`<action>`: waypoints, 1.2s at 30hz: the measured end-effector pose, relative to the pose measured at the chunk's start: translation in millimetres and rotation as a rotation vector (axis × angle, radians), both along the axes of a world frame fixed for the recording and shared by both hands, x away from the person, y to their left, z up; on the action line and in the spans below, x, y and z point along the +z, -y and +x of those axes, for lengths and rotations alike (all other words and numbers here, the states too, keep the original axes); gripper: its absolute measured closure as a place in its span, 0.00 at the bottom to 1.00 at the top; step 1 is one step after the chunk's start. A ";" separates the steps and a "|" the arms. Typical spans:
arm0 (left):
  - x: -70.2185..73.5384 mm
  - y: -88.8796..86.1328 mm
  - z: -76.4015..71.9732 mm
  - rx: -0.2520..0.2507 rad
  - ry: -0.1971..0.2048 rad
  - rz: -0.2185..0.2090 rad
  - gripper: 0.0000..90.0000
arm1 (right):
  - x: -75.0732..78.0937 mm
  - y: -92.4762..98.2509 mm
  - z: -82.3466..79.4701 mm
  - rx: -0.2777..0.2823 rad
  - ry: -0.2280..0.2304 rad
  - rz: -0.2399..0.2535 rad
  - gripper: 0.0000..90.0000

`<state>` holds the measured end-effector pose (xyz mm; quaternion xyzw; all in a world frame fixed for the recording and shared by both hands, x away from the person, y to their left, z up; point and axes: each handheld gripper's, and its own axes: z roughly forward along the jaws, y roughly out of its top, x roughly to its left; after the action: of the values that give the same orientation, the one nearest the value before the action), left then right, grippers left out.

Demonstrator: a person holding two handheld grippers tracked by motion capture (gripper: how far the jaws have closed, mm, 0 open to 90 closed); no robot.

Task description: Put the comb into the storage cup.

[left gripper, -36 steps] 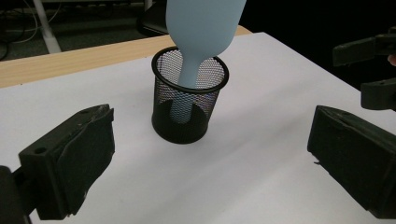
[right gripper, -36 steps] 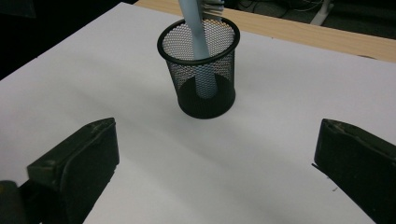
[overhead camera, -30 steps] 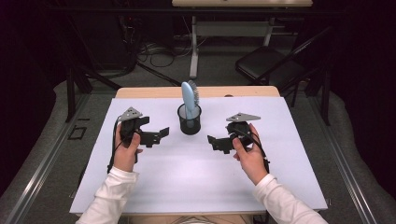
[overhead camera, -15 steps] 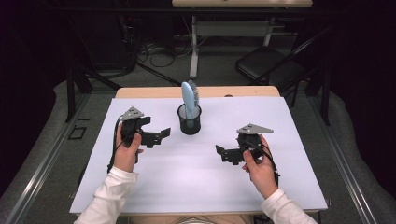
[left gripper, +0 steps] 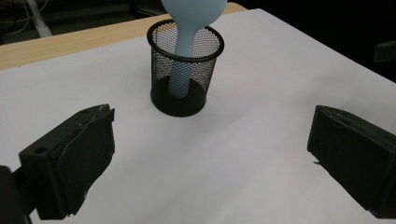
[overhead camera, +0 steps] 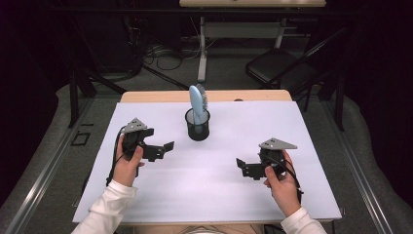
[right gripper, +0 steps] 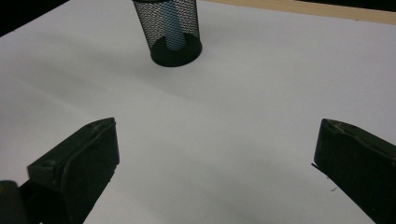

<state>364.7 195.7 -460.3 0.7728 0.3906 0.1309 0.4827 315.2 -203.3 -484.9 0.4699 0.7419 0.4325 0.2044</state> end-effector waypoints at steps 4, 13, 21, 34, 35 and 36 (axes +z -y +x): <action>-5.0 -9.1 -5.2 0.010 0.009 -0.008 0.01 | -5.8 5.9 -3.3 -0.020 0.012 -0.024 0.00; -16.9 -26.9 -13.0 0.040 0.012 -0.021 0.02 | -19.7 17.8 -5.8 -0.055 0.012 -0.029 0.00; -29.7 -36.5 -15.3 0.059 0.018 -0.025 0.02 | -30.7 23.2 -4.7 -0.067 0.010 -0.009 0.00; -43.5 -45.4 -13.4 0.077 0.017 -0.020 0.02 | -42.8 35.6 -3.0 -0.109 0.020 -0.003 0.00; -44.8 -46.4 -13.0 0.081 0.015 -0.018 0.02 | -43.8 35.8 -3.4 -0.113 0.022 -0.011 0.00; -46.3 -47.0 -12.5 0.086 0.015 -0.022 0.02 | -45.1 36.3 -3.4 -0.115 0.029 -0.016 0.00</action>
<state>352.2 242.7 -506.6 0.7490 0.4213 0.1530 0.4880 311.8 -239.6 -529.9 0.5038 0.7141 0.4207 0.2432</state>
